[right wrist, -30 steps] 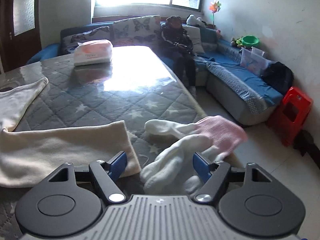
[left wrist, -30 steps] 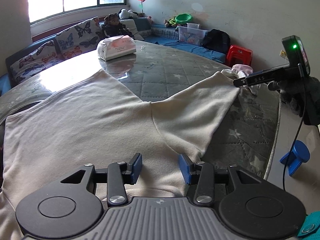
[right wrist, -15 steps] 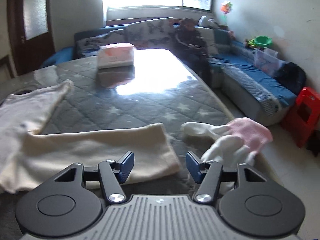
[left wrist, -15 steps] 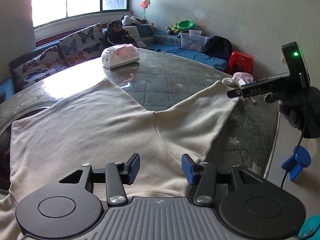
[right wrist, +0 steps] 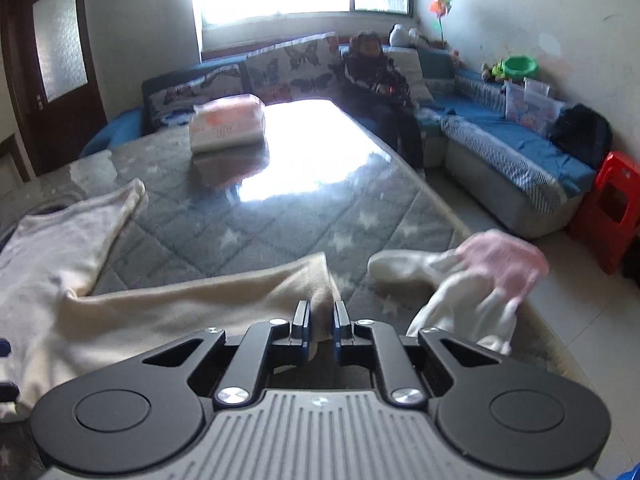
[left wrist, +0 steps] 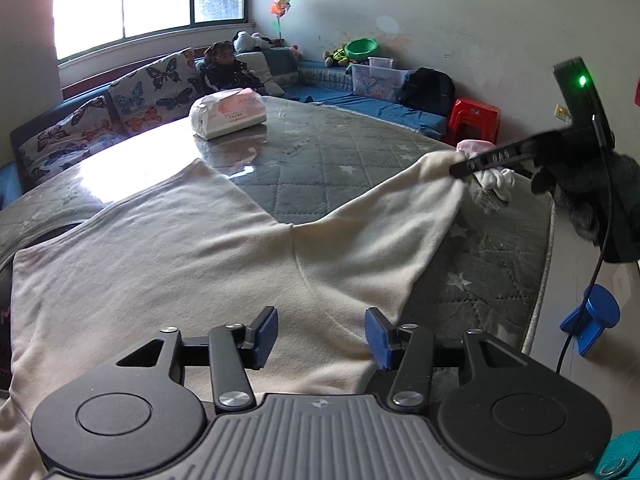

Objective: Fold clothes

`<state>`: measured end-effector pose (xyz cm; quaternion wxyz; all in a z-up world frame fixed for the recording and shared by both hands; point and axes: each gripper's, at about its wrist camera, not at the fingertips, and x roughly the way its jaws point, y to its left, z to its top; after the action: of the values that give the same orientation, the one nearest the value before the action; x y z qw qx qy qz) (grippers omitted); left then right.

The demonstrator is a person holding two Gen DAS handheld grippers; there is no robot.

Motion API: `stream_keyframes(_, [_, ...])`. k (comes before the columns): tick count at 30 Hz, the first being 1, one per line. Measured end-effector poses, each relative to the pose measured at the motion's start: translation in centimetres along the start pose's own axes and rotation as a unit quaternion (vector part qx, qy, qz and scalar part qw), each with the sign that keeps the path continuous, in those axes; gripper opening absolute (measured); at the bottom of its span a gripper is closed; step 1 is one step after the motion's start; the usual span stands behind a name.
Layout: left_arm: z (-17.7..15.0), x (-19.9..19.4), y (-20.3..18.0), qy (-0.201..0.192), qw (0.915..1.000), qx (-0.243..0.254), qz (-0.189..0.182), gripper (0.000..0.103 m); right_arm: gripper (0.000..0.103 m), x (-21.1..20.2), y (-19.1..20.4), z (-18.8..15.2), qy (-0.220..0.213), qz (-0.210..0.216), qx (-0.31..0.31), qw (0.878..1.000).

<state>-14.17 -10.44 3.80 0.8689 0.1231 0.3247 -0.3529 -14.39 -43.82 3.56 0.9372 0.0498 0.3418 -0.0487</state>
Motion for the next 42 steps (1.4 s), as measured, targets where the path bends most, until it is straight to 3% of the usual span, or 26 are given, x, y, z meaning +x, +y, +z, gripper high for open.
stream_keyframes(8, [0.1, 1.4, -1.5, 0.006, 0.9993, 0.019, -0.031, 0.055, 0.009, -2.7, 1.9, 2.8, -0.035, 0.023, -0.026, 0.999])
stream_keyframes(11, [0.0, 1.8, -1.8, 0.007, 0.9989, 0.023, -0.040, 0.061, 0.009, -3.9, 3.1, 4.0, -0.047, 0.034, -0.043, 0.997])
stream_keyframes(16, [-0.2, 0.7, -1.2, -0.014, 0.9986, 0.005, -0.050, 0.061, 0.009, -6.6, 6.2, 6.6, -0.073, 0.060, -0.084, 0.992])
stream_keyframes(24, [-2.0, -4.7, 3.9, -0.062, 0.9965, -0.057, 0.001, 0.064, 0.009, -9.2, 15.4, 9.6, -0.093, 0.121, -0.176, 0.972])
stream_keyframes(34, [-7.2, -9.5, 9.6, -0.068, 0.9858, -0.134, 0.075, 0.065, 0.009, -4.7, 29.0, 6.9, -0.032, 0.219, -0.272, 0.937])
stream_keyframes(42, [-9.0, -10.6, 11.5, -0.064, 0.9776, -0.172, 0.104, 0.065, 0.011, -1.8, 34.0, 1.9, 0.040, 0.277, -0.295, 0.914])
